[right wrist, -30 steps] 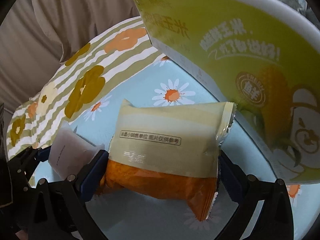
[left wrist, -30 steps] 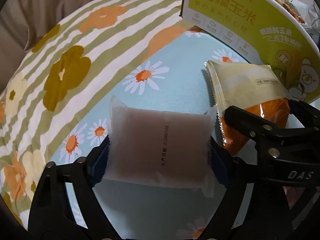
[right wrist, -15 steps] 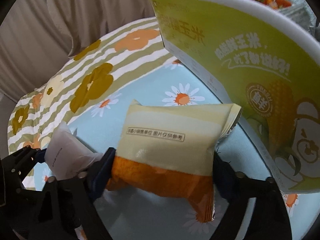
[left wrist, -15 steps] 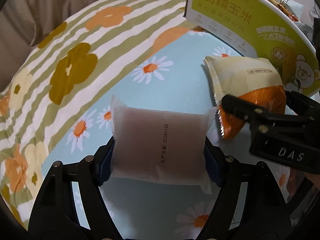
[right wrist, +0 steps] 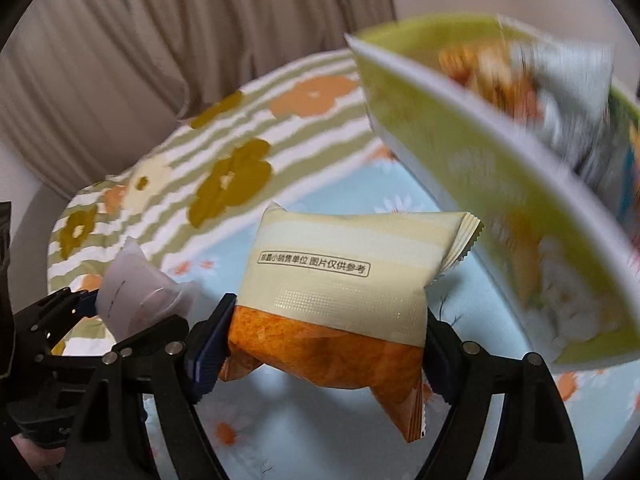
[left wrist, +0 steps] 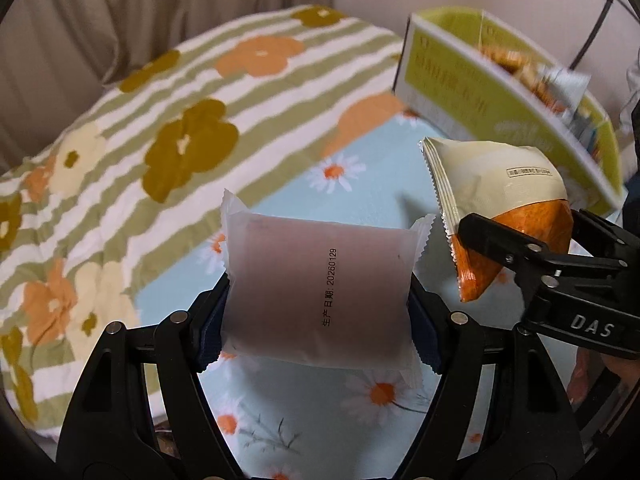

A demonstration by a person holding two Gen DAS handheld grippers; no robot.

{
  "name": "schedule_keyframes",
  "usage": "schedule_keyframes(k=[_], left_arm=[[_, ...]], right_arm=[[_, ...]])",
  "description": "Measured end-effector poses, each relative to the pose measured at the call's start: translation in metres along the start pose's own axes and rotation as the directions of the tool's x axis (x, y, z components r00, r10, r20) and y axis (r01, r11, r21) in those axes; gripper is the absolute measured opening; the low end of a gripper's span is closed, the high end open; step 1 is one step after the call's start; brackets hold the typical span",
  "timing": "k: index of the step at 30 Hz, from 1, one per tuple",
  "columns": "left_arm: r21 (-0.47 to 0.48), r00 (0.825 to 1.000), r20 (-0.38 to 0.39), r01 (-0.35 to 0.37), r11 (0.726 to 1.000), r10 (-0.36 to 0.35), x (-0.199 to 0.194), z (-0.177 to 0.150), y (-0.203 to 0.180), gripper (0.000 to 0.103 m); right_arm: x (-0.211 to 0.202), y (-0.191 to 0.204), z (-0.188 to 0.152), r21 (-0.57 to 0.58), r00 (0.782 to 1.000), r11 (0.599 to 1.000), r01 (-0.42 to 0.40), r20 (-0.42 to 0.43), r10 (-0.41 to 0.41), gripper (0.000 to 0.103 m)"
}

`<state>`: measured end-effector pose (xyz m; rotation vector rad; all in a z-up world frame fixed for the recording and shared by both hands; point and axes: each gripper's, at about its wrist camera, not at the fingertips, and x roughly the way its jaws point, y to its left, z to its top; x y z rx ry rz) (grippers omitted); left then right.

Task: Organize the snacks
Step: 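Carry both packs over the cardboard box and open both grippers to drop them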

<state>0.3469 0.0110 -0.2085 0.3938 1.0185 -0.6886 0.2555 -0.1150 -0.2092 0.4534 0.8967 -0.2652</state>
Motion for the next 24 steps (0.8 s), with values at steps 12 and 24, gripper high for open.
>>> schedule_keyframes(k=[12,24], left_arm=[[-0.123,0.987,0.130,-0.077,0.989,0.093,-0.105,0.050,-0.027,0.073],[-0.271,0.981,0.156,-0.067,0.960,0.112,-0.092,0.113,-0.145,0.073]], right_arm=[[-0.112,-0.017,0.072,-0.136,0.986,0.984,-0.119,0.099,0.133,0.078],[-0.140,-0.139,0.144,-0.226,0.974,0.955,-0.190,0.079,0.213,0.078]])
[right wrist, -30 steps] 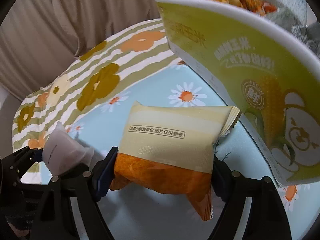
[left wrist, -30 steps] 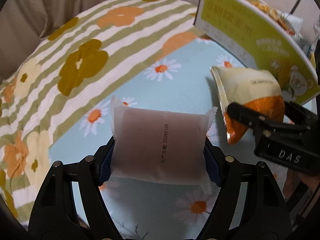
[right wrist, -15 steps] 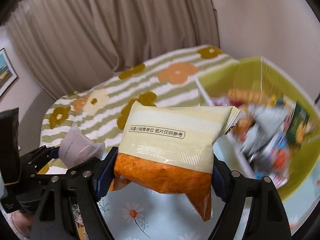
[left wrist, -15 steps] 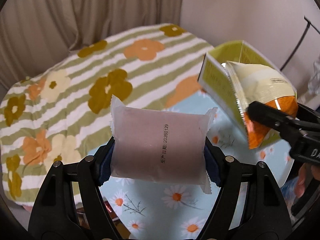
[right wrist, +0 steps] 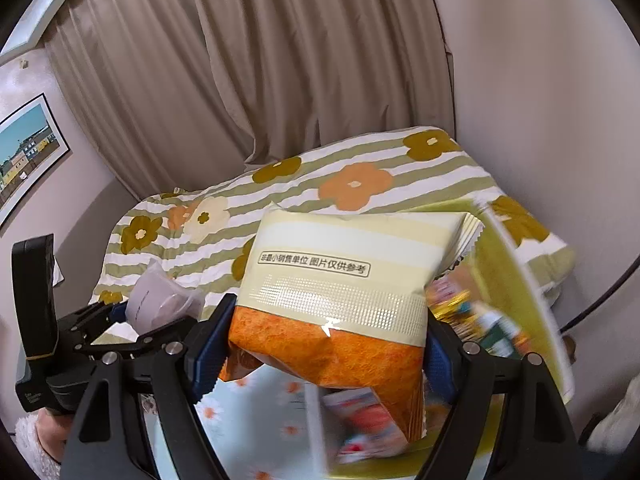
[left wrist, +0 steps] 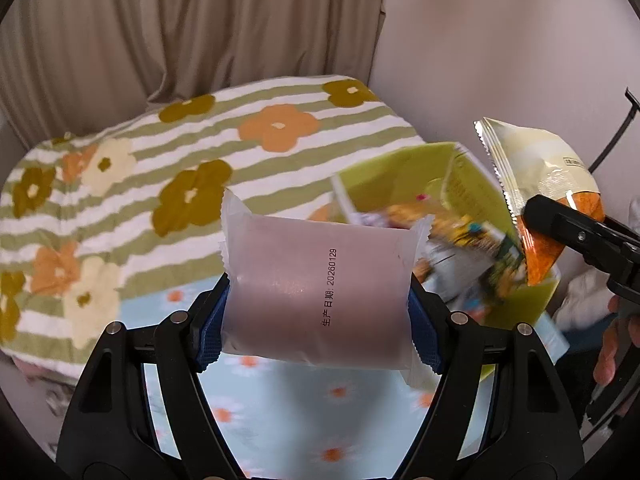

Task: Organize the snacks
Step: 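Carry both packs over the cardboard box and open both grippers to drop them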

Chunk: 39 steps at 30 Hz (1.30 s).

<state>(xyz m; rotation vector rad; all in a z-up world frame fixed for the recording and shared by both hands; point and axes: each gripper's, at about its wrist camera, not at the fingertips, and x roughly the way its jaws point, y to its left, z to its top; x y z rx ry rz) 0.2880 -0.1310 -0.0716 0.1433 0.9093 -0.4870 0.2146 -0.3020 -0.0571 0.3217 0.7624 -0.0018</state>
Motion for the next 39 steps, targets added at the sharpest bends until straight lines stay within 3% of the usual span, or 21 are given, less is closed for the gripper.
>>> schedule_keyframes(k=[8,13,17,19,20,23,27,35,37,39], left_arm=[[-0.047,0.999,-0.048,0.018,0.999,-0.020,0.032,0.005,-0.103,0.073],[-0.006,0.995,-0.097,0.036,0.999,-0.037,0.050,0.000,-0.146,0.073],[0.026,0.991,-0.130,0.033,0.999,-0.030,0.060,-0.007,-0.165,0.081],[0.028,0.991,-0.133,0.034,0.999,-0.030,0.061,-0.011,-0.166,0.099],[0.028,0.991,-0.128,0.032,0.999,-0.028,0.059,-0.012,-0.166,0.103],[0.001,0.994,-0.103,0.041,0.999,-0.041,0.055,-0.014,-0.163,0.103],[-0.017,0.992,-0.125,0.034,0.999,-0.036,0.056,-0.019,-0.157,0.103],[-0.039,0.993,-0.118,0.009,0.999,-0.013,0.053,-0.026,-0.145,0.103],[-0.038,0.994,-0.114,-0.004,0.999,0.000,0.052,-0.026,-0.144,0.103],[-0.048,0.994,-0.111,-0.008,0.999,0.003,0.050,-0.027,-0.142,0.103]], right_arm=[[0.003,-0.083,0.027,-0.018,0.998,0.999,-0.029,-0.053,0.028,0.078],[0.003,-0.113,0.033,0.001,0.996,0.999,-0.049,-0.068,0.049,0.078],[0.006,-0.126,0.030,0.012,0.995,0.998,-0.056,-0.086,0.057,0.078],[0.008,-0.129,0.027,0.015,0.994,0.998,-0.060,-0.093,0.061,0.078],[0.010,-0.130,0.026,0.014,0.993,0.998,-0.060,-0.099,0.061,0.078],[0.013,-0.132,0.022,0.002,0.991,0.998,-0.065,-0.117,0.065,0.078],[0.018,-0.135,0.019,-0.003,0.989,0.998,-0.070,-0.135,0.069,0.078],[0.057,-0.130,0.024,-0.055,0.972,0.996,-0.067,-0.227,0.053,0.081],[0.065,-0.128,0.024,-0.082,0.971,0.995,-0.054,-0.238,0.033,0.093],[0.063,-0.125,0.024,-0.125,0.982,0.991,-0.039,-0.190,0.015,0.103]])
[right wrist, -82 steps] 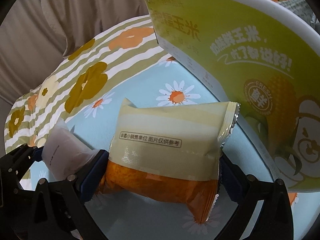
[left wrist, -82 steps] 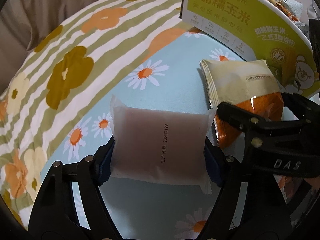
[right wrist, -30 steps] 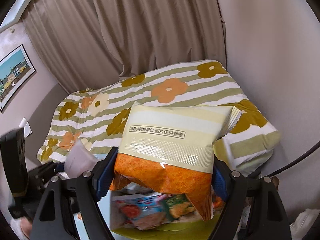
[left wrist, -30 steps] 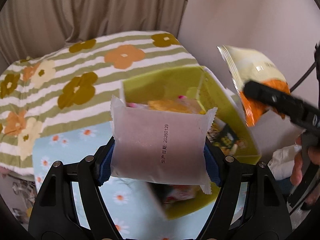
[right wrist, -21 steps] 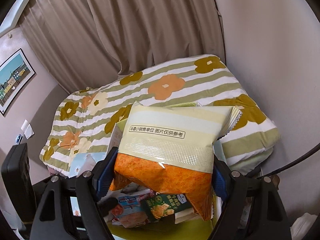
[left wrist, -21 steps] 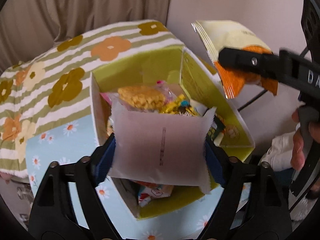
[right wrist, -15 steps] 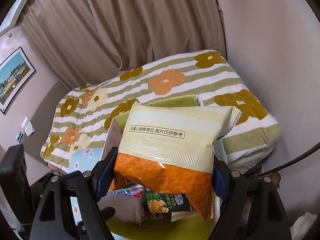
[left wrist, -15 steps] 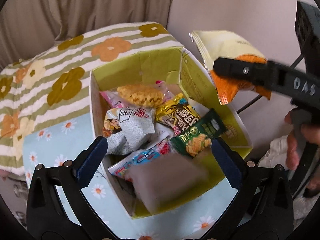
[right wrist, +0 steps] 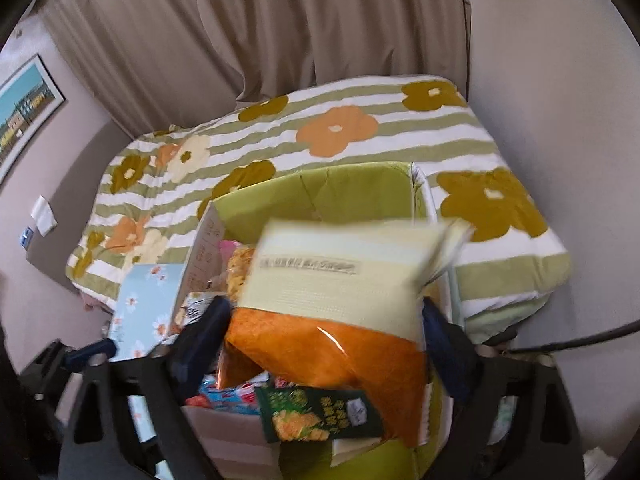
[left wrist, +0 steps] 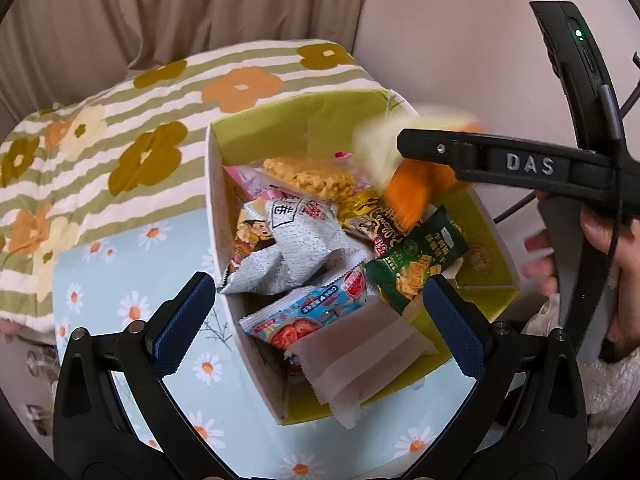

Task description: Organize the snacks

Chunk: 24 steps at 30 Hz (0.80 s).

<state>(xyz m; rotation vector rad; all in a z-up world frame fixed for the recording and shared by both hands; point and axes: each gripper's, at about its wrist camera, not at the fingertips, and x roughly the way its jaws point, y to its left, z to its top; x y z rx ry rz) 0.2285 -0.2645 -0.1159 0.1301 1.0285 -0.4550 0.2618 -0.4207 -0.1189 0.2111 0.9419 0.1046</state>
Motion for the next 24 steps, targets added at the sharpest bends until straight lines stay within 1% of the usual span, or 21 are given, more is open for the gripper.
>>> schedule_keyframes(k=[1,4,8,11,15,19,21,24], left_arm=[[-0.006,1.000,0.000,-0.002,1.000,0.002,0.000,-0.001,0.001,0.103],[-0.022,1.000,-0.004,-0.010,1.000,0.010,0.001,-0.004,0.004,0.103],[-0.043,1.000,-0.013,-0.027,0.999,0.027,0.003,-0.008,0.007,0.103],[-0.056,0.999,-0.013,-0.033,0.998,0.032,0.001,-0.013,0.011,0.103],[-0.064,0.999,0.010,-0.044,0.997,0.045,-0.009,-0.019,0.015,0.103],[-0.073,0.996,0.072,-0.055,0.996,0.060,-0.037,-0.022,0.022,0.103],[-0.077,0.990,0.114,-0.071,0.995,0.079,-0.057,-0.024,0.028,0.103],[-0.098,0.975,0.186,-0.100,0.990,0.117,-0.095,-0.031,0.041,0.103]], right_arm=[[-0.003,0.001,-0.001,-0.017,1.000,1.000,0.006,0.029,-0.005,0.103],[-0.006,0.002,-0.001,-0.048,0.998,0.999,0.026,0.062,-0.023,0.103],[-0.005,-0.002,-0.006,-0.046,0.999,0.999,0.009,0.045,-0.007,0.103],[-0.007,0.000,-0.008,-0.039,0.999,0.999,0.013,0.033,-0.012,0.103],[-0.023,0.007,-0.010,-0.029,0.998,0.999,0.021,0.061,-0.019,0.103],[-0.052,0.022,-0.009,-0.036,0.994,0.999,0.037,0.106,-0.033,0.103],[-0.067,0.033,-0.010,-0.053,0.991,0.997,0.051,0.127,-0.043,0.103],[-0.102,0.056,-0.016,-0.059,0.983,0.996,0.062,0.178,-0.051,0.103]])
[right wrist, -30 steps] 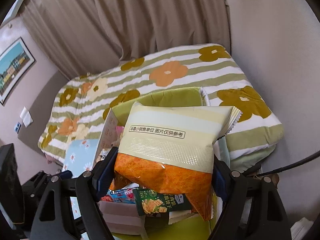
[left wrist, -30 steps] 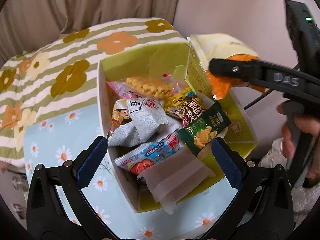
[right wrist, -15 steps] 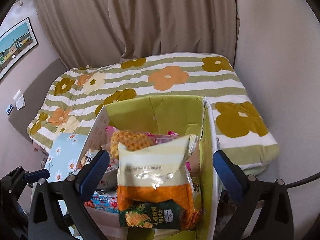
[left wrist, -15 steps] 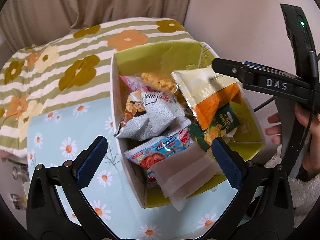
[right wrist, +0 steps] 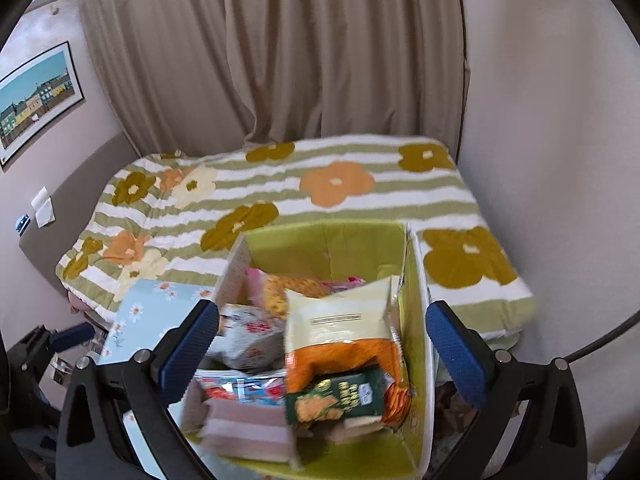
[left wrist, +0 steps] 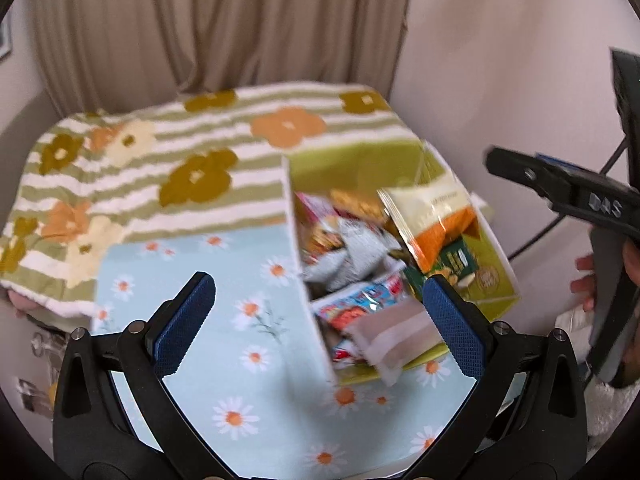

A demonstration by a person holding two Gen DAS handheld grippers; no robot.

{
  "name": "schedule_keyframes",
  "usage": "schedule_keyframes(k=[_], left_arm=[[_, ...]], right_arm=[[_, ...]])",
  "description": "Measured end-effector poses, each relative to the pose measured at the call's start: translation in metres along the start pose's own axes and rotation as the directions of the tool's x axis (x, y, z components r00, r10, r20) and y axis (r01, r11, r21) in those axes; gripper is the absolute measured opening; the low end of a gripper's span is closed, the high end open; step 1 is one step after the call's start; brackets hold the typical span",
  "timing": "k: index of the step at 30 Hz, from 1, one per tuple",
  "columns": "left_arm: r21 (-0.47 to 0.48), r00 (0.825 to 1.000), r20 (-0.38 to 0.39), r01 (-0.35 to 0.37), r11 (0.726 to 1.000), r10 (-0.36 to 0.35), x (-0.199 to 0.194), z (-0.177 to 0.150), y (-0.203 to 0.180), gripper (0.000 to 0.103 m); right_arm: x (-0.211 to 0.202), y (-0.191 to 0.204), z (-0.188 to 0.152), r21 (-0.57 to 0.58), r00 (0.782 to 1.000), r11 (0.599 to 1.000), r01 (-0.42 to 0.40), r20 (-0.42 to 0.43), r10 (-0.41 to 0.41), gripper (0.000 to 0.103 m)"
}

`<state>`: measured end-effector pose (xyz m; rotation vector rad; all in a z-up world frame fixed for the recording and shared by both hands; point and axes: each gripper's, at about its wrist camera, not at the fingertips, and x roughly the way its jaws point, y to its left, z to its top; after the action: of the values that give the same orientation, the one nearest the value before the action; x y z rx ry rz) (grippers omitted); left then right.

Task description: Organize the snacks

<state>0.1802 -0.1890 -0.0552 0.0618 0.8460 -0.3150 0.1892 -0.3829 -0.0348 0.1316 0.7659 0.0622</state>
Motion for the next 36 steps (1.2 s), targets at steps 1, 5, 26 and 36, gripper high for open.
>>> schedule_keyframes(k=[1,5,26,36], left_arm=[[-0.010,1.000,0.023,-0.007,1.000,0.007,-0.013,-0.001,0.007,0.103],[-0.053,0.993,0.109,-0.028,0.998,0.034,-0.064,-0.008,0.033,0.103],[-0.063,0.961,0.246,-0.117,0.991,0.129,-0.192,-0.115,0.082,0.103],[-0.050,0.956,0.264,-0.116,0.992,0.125,-0.196,-0.114,0.081,0.103]], right_arm=[[-0.008,0.005,-0.001,-0.003,1.000,1.000,0.003,0.011,-0.003,0.103],[-0.060,0.037,-0.011,-0.029,0.995,0.999,0.043,0.093,-0.040,0.103],[-0.161,0.120,-0.125,0.024,0.971,0.988,0.150,0.185,-0.152,0.103],[-0.160,0.126,-0.123,0.023,0.970,0.988,0.153,0.190,-0.155,0.103]])
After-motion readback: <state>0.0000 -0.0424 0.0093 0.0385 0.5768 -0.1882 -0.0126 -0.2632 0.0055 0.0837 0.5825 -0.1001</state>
